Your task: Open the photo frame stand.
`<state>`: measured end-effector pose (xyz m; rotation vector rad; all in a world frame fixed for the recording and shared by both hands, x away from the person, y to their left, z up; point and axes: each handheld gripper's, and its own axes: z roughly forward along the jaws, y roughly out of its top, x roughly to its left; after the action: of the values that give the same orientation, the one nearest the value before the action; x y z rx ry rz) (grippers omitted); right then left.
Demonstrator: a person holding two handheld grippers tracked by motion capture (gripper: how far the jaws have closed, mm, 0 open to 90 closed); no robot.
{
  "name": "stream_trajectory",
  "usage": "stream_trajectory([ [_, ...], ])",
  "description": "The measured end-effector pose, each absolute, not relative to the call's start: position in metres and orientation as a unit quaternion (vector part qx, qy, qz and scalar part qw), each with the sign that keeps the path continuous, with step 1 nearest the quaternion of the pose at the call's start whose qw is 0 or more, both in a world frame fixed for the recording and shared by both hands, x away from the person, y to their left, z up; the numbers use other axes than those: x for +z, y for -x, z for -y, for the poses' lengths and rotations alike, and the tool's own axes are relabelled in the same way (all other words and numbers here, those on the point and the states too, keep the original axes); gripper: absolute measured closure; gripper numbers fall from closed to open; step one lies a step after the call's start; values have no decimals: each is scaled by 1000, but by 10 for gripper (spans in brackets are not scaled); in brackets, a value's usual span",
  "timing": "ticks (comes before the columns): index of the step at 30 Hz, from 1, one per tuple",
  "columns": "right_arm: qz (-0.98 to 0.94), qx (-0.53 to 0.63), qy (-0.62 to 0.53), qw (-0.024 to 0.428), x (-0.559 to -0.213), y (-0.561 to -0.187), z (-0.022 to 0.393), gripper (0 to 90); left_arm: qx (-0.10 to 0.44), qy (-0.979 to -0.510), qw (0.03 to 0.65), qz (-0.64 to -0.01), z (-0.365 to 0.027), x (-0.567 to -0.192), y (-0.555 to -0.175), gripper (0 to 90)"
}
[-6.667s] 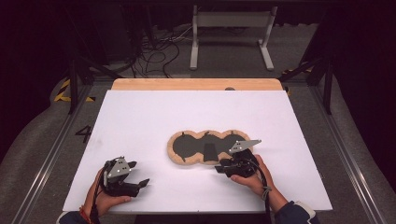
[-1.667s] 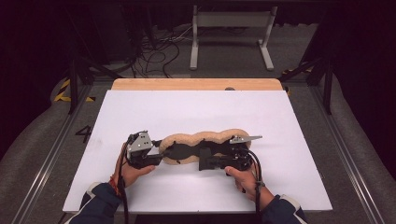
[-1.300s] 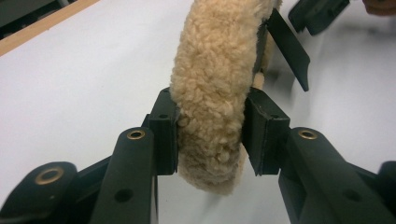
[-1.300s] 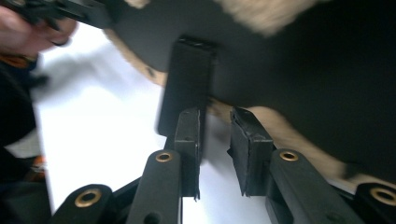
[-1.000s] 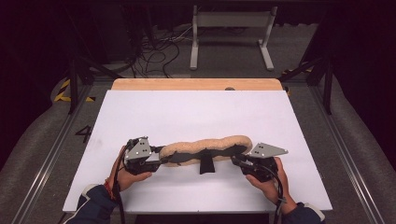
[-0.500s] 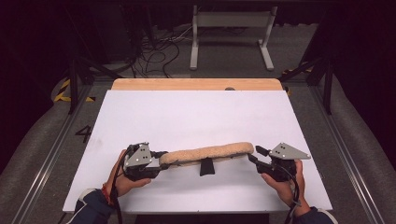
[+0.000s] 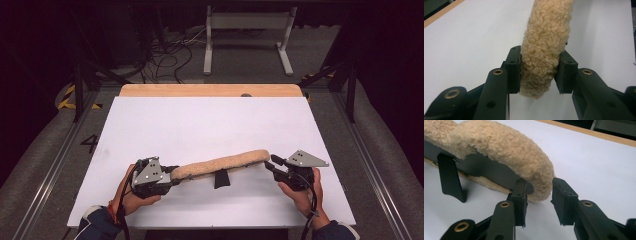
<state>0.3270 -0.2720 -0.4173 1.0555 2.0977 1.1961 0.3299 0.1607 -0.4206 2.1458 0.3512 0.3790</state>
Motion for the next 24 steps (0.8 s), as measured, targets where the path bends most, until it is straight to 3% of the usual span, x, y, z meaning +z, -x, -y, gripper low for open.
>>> stream_trajectory([
  [15, -768, 437, -389, 261, -418, -346, 265, 717, 141, -868, 458, -132, -155, -421, -325, 635],
  [24, -763, 437, -402, 256, -420, -347, 266, 643, 145, -871, 454, -121, -151, -421, -319, 636],
])
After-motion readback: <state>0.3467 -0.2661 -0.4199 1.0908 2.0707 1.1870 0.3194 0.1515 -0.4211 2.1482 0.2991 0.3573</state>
